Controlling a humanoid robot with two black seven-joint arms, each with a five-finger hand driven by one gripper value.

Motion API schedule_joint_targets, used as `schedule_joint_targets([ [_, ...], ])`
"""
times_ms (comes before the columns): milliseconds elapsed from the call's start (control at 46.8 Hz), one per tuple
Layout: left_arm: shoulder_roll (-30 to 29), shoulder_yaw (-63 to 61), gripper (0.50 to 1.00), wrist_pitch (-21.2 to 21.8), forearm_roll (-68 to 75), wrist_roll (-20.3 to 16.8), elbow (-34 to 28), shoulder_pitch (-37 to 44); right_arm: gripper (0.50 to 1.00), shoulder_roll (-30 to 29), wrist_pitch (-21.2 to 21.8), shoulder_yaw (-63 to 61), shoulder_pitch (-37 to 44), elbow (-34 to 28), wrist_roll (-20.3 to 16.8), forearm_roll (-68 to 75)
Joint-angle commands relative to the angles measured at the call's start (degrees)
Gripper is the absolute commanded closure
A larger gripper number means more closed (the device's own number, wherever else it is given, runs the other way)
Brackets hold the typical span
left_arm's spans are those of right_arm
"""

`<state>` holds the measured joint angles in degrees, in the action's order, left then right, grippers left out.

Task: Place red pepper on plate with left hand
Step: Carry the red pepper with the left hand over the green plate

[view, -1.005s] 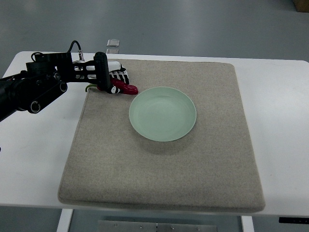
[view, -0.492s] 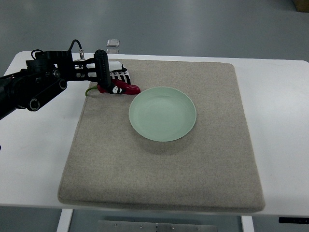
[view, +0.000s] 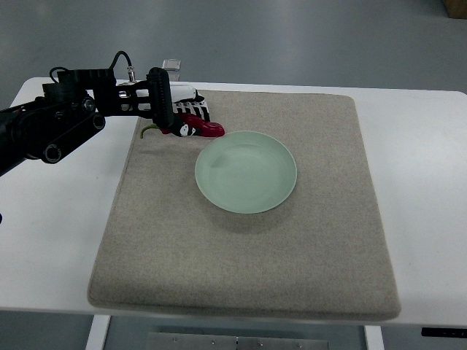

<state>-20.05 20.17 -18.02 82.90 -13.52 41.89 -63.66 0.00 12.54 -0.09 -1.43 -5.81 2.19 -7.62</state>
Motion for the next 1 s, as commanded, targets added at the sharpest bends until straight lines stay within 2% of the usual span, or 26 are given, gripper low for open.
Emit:
schedule_joint_targets([
  [0,0.01,0.04,1.000,0.09,-0.02,-0.01,1.00,-0.06,0.572,0.00,0.03,0.00,0.03,0.01,0.01,-0.03],
  [214,-0.08,0.04,1.000,0.09,0.07,-0.89,3.90,-0.32,0.572,0.00,0.03,0.00,0.03,0.01,0.01,-0.03],
  [684,-0.87,-0.92,1.000,-0.08,0.24,-1.95,14.71,0.73,0.572,0.00,0.03,0.00,-0.06,0.01,0.01,0.06],
  [984,-0.61,-1.54,1.000,-0.17,0.33,-1.95,15.06,0.73,0.570,0.00,0.03,0.00,-0.06,0.01,0.01,-0.03],
])
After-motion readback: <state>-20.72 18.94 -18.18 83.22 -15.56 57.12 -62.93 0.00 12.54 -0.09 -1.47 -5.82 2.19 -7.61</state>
